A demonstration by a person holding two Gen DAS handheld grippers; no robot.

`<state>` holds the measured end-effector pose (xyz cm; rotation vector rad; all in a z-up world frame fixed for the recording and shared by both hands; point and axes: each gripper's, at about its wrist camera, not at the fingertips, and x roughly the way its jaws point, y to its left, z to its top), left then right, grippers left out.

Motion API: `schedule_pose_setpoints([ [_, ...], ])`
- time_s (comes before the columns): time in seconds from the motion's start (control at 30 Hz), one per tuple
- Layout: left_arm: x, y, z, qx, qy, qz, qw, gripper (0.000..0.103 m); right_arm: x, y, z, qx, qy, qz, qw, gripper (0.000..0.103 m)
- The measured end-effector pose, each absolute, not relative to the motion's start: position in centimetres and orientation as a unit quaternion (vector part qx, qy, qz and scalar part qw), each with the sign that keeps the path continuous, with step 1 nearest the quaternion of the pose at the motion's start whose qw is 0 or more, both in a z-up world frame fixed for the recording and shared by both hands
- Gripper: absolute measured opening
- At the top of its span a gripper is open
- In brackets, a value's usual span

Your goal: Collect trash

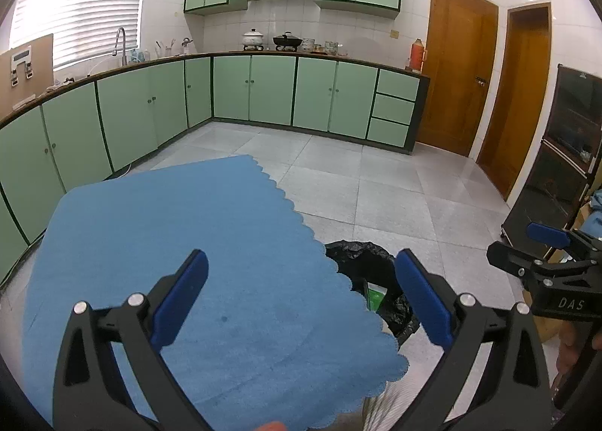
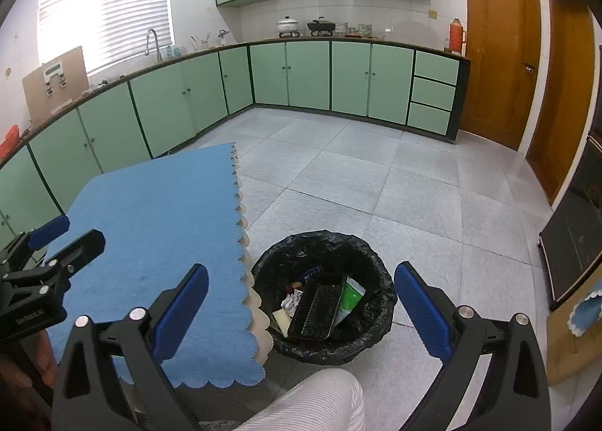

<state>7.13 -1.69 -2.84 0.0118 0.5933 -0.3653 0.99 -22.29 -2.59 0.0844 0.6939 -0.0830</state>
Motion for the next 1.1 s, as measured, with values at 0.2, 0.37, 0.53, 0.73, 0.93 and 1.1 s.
schedule_pose_setpoints([
  [0.2, 7.05, -1.5, -2.8, 0.008, 0.291, -0.177, 0.94, 0.098, 1.12, -22.01, -2.66, 0.038, 0.34, -0.039, 0.939, 0.097],
  [0.37, 6.94, -1.51, -2.76, 0.007, 0.291, -0.176, 0.94, 0.098, 1.19, -21.96, -2.71, 0.037, 0.34, -0.039, 0.939, 0.097],
  [0.53, 6.89, -1.47, -2.83, 0.007, 0.293, -0.174, 0.94, 0.098, 1.22, -21.97, -2.78, 0.036, 0.34, -0.04, 0.939, 0.097],
  [0.73, 6.87, -1.34, -2.81, 0.009, 0.292, -0.172, 0.941, 0.098, 1.23, -22.01, -2.79, 0.037, 0.341, -0.04, 0.939, 0.097],
  [0.93, 6.98, -1.13, -2.81, 0.008, 0.293, -0.17, 0.941, 0.098, 1.2, -22.01, -2.77, 0.037, 0.341, -0.039, 0.939, 0.097],
  [1.1, 7.14, -1.24, -2.89, 0.009, 0.294, -0.169, 0.941, 0.098, 1.22, -22.02, -2.82, 0.037, 0.341, -0.039, 0.939, 0.097],
])
